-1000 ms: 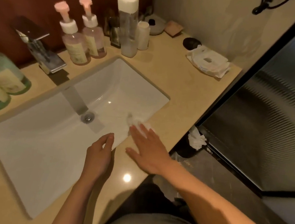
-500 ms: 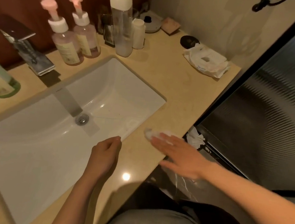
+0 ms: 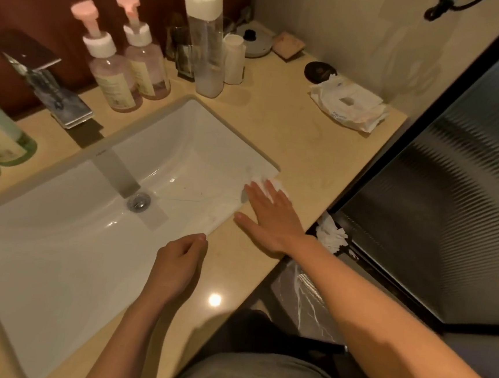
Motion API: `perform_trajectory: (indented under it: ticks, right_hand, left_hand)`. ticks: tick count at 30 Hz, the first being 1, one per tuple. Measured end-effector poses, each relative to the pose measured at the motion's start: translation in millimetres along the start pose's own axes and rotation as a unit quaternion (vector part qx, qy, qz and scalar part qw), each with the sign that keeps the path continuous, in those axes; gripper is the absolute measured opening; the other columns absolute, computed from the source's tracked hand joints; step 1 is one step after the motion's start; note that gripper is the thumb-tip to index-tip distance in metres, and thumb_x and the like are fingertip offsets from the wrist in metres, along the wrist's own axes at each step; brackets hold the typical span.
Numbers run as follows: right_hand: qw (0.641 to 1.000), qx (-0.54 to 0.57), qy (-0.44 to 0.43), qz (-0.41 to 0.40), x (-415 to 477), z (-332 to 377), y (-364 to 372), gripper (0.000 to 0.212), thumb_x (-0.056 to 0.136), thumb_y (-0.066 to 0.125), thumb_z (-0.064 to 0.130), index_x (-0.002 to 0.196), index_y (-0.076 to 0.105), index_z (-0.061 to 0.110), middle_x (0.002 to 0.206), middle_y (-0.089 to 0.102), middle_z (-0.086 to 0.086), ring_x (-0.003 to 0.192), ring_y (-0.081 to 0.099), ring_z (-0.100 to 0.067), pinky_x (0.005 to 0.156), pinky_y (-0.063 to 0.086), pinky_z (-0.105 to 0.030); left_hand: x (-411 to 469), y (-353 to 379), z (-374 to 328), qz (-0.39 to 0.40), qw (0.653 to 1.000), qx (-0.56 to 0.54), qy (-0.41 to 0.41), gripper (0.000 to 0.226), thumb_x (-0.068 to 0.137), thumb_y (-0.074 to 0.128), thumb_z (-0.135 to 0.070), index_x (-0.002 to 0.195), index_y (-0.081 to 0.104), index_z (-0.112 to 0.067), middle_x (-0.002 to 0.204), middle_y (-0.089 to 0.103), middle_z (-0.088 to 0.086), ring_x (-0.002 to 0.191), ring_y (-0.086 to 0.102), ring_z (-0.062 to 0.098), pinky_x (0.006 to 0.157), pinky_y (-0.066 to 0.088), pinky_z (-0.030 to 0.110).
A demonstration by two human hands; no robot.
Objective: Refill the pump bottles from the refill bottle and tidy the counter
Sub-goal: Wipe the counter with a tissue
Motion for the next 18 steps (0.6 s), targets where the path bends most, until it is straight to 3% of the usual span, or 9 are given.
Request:
perform_trajectory:
  ticks: [4,10,15,18]
  right_hand:
    - [0.998,-0.004,-0.067,0.003,-22.0,38.5,17.3,0.065,0.093,0.014,0.065,0.150,0.000,0.037,0.158,-0.012,0.007,0.141,-0.024,-0.012,0.114,-0.015,-0.034]
    - [0.990,0.015,-0.129,0.050,-77.8,65.2,39.6,0.068,0.090,0.014,0.066,0.150,-0.002,0.037,0.154,-0.022,0.010,0.137,-0.032,-0.007,0.114,-0.018,-0.033]
    - [0.983,-0.012,-0.175,0.045,-102.5,33.7,37.6,0.068,0.094,0.030,0.058,0.151,0.003,0.032,0.157,-0.007,0.008,0.143,-0.017,-0.009,0.117,-0.009,-0.036]
    - [0.983,-0.012,-0.170,0.070,-100.1,7.5,19.6,0.071,0.093,0.026,0.059,0.150,-0.005,0.032,0.157,-0.011,0.011,0.142,-0.019,-0.006,0.118,-0.007,-0.035]
  left_hand:
    - [0.5,-0.2,-2.4,-0.011,1.000,-0.007,0.001,0.023,0.098,0.043,-0.026,0.077,0.053,-0.023,0.066,0.046,-0.015,0.061,0.041,-0.001,0.056,0.030,0.001]
    - [5.1,5.2,-10.9,0.000,1.000,-0.004,-0.001,0.038,0.100,0.038,-0.030,0.075,0.066,-0.022,0.070,0.064,-0.013,0.067,0.055,0.000,0.060,0.038,0.014]
    - [18.6,15.7,-23.1,0.005,1.000,0.000,0.015,0.035,0.099,0.041,-0.029,0.068,0.057,-0.032,0.067,0.055,-0.019,0.065,0.048,-0.005,0.064,0.035,0.008]
    - [26.1,22.1,-30.6,0.008,1.000,0.006,0.015,0.031,0.098,0.042,-0.028,0.072,0.056,-0.030,0.068,0.051,-0.021,0.066,0.046,-0.002,0.065,0.036,0.014]
Point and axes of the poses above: each hand's wrist, its own x-axis towards the middle knuckle, its own y-axis out of the palm, z = x × y, the point moved 4 cm from there along x, towards the middle knuckle
